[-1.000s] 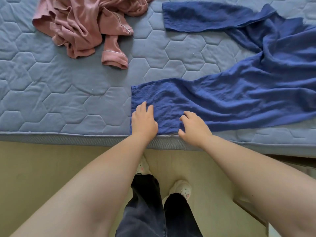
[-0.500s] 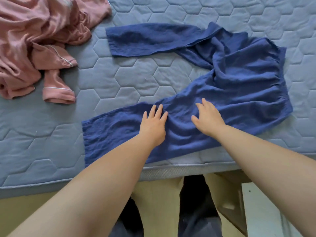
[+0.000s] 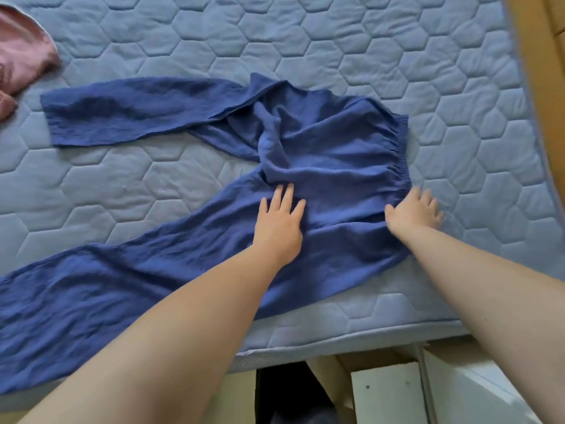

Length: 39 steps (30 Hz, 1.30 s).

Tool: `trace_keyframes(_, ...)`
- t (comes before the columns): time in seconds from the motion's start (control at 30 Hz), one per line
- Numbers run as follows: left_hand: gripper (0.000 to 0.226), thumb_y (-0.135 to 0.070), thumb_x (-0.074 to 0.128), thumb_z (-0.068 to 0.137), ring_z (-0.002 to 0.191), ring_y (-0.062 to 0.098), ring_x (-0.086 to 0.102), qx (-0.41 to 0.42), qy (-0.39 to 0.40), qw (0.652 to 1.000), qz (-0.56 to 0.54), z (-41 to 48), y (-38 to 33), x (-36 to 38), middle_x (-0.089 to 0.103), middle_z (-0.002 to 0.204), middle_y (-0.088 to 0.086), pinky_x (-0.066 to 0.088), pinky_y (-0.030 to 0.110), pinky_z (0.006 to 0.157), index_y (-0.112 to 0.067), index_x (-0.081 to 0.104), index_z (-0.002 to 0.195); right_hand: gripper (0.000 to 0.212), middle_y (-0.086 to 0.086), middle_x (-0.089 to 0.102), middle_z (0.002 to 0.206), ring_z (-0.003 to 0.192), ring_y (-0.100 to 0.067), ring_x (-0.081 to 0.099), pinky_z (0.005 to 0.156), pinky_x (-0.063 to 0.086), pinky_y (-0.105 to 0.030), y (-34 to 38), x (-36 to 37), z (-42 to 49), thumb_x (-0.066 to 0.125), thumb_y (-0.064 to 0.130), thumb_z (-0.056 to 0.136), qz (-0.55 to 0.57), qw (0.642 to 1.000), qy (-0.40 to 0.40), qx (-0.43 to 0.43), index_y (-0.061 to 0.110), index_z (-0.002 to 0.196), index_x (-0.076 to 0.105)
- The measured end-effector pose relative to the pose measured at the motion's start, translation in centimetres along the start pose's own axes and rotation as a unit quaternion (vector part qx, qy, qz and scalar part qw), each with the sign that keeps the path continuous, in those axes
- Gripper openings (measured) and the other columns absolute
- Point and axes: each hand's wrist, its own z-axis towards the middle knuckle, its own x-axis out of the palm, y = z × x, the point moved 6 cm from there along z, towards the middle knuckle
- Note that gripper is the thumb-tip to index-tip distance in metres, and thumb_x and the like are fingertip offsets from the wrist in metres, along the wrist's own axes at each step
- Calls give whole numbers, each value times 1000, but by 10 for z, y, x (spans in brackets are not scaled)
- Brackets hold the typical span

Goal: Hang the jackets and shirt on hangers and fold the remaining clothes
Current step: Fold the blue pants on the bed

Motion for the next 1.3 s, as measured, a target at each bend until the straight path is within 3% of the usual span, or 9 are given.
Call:
trace_keyframes(0.13,48,-50,57,84,114,32,46,150,-33,988,24,0,-74,9,51,122,11,38,40,87,-11,57,113,64,-24,44,139,127,-40,43,104,33,-42,-60,21,10,56,44,91,180,975,75,109,-2,133,41)
trace_keyframes(0.33,33,-20,65,78,95,24,50,152,62,979,118,-9,-146,46,50,109,4,28,32,63,-16,52,108,28,-15,58,92,88,-27,56,63,39,-33,-90,39,2,56,24,95,346,920,127,130,-3,97,64)
trace_keyframes(0.47,16,-11,49,90,98,30,55,103,147,983,29,-4,-160,58,53,109,9,33,34,65,-10,57,104,13,-12,63,98,89,-28,61,81,51,-39,-114,38,4,63,15,90,484,847,88,201,4,97,63)
trace_keyframes(0.63,20,-15,49,89,78,28,45,162,254,942,-146,-13,-205,60,45,77,4,32,31,62,-14,42,71,21,-16,65,110,104,-34,60,87,44,-35,-162,13,-6,61,17,91,347,909,-41,230,3,106,60)
trace_keyframes(0.8,18,-19,44,94,94,29,51,149,197,959,-135,-7,-193,60,53,103,8,41,36,73,-11,61,96,46,-21,45,134,123,-38,42,101,34,-43,-142,17,-16,54,8,86,110,991,-58,49,4,131,43)
trace_keyframes(0.97,42,-16,42,92,126,32,38,137,38,990,8,-4,-128,45,43,139,11,34,41,96,-12,50,133,63,-14,19,157,144,-32,20,115,16,-49,-64,34,-41,50,14,89,-82,947,-41,-308,10,148,29)
trace_keyframes(1.1,62,-21,38,96,147,23,2,124,116,980,107,-16,-77,47,3,160,4,5,45,117,-21,13,153,57,-8,4,160,147,-28,5,116,4,-53,-71,53,-43,26,24,99,-313,925,95,-195,10,152,8)
trace_keyframes(1.17,63,-21,37,97,147,22,-1,113,128,980,105,-21,-58,41,-1,161,4,4,44,117,-22,10,153,54,-15,21,155,142,-32,20,115,11,-52,-53,42,-48,32,22,96,-313,935,96,-136,5,147,23)
trace_keyframes(1.3,63,-18,39,96,148,21,0,54,153,985,65,-28,-12,28,0,161,3,7,43,119,-21,12,153,28,-10,50,117,106,-29,46,95,34,-38,34,20,-66,48,7,81,-121,958,-32,-258,9,109,50)
